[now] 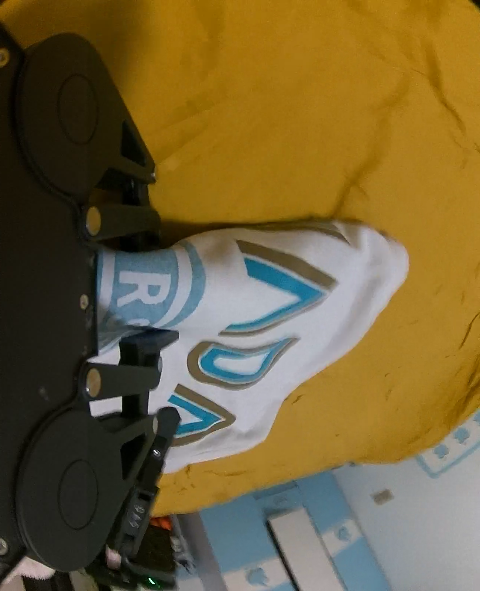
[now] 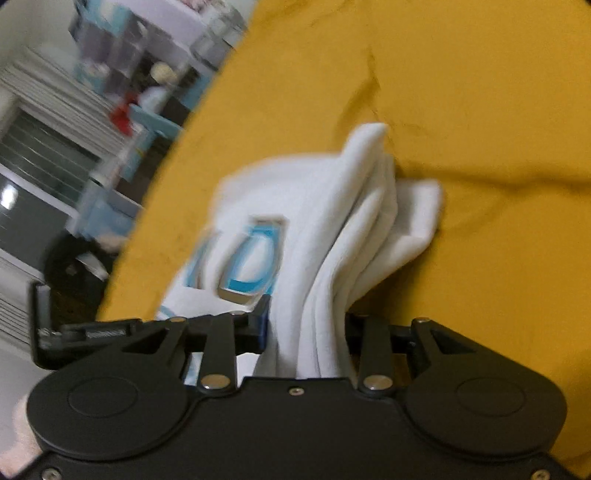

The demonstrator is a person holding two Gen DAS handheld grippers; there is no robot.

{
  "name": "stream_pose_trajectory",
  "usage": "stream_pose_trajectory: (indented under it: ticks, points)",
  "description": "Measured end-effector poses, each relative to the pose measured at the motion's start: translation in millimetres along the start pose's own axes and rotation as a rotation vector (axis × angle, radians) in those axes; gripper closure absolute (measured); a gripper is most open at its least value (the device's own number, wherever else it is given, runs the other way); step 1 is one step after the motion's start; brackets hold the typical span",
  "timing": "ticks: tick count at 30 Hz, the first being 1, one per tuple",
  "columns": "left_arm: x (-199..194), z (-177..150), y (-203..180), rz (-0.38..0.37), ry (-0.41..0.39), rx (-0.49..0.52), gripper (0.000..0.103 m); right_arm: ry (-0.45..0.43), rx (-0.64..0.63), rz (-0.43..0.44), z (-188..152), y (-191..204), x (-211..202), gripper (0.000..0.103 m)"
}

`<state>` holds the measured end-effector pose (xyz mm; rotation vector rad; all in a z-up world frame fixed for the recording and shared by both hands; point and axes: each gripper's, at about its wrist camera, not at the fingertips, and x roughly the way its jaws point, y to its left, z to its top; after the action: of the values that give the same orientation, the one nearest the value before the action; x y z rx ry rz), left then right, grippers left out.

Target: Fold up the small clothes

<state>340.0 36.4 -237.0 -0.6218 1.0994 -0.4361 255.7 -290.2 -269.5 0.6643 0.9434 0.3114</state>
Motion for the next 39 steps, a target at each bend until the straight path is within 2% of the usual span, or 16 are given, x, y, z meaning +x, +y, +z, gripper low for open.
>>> stream_pose_trajectory:
  ticks: [1, 2, 7, 10, 13, 17, 18, 19, 20, 21, 26, 30, 33, 34, 35, 39]
  points:
    - [-5, -4, 7, -0.032, -0.010, -0.024, 0.063, -0.019, 0.004, 0.001, -4, -6, -2, 0.052]
    - [-10, -6, 12, -0.048, -0.014, -0.042, 0.063, -0.032, 0.036, 0.015, -6, -13, -8, 0.049]
    - [-53, -32, 13, -0.032, -0.003, -0.020, 0.047, -0.032, 0.088, 0.055, -19, -34, -59, 0.039]
    - [-74, -57, 22, -0.042, 0.024, -0.010, 0.035, 0.029, 0.087, 0.113, -42, -38, -84, 0.035]
    - [-74, -79, 20, -0.053, 0.064, 0.012, 0.033, 0.050, 0.063, 0.101, -71, -31, -89, 0.033]
    - [-69, -89, 13, -0.030, 0.033, 0.053, 0.035, 0.064, 0.072, 0.081, -89, -27, -76, 0.034]
    - [-69, -89, 10, -0.028, 0.030, 0.051, 0.048, 0.056, 0.068, 0.073, -92, -24, -74, 0.035]
    - [-70, -90, 10, -0.018, 0.031, 0.049, 0.067, 0.058, 0.061, 0.064, -87, -15, -69, 0.046]
    - [-71, -90, 9, -0.005, 0.030, 0.044, 0.074, 0.063, 0.047, 0.047, -86, -11, -69, 0.066]
    - [-75, -89, 8, -0.007, 0.028, 0.036, 0.085, 0.069, 0.024, 0.027, -85, -6, -69, 0.075]
    - [-102, -91, -5, -0.014, 0.017, 0.068, 0.092, 0.028, -0.038, 0.041, -82, 17, -98, 0.083]
    - [-81, -104, 4, 0.071, 0.062, 0.115, 0.072, 0.063, -0.050, -0.036, -97, 4, -89, 0.083]
    - [-88, -107, 11, 0.036, 0.058, 0.107, 0.068, 0.064, 0.029, -0.029, -104, -18, -82, 0.083]
    - [-94, -104, 9, 0.041, 0.059, 0.110, 0.065, 0.058, 0.054, -0.009, -102, -20, -86, 0.082]
    - [-104, -102, 8, 0.056, 0.052, 0.124, 0.064, 0.055, 0.057, -0.006, -99, -19, -91, 0.072]
    - [-133, -78, -14, 0.119, -0.081, 0.264, 0.051, -0.064, -0.108, -0.096, -75, 13, -115, 0.066]
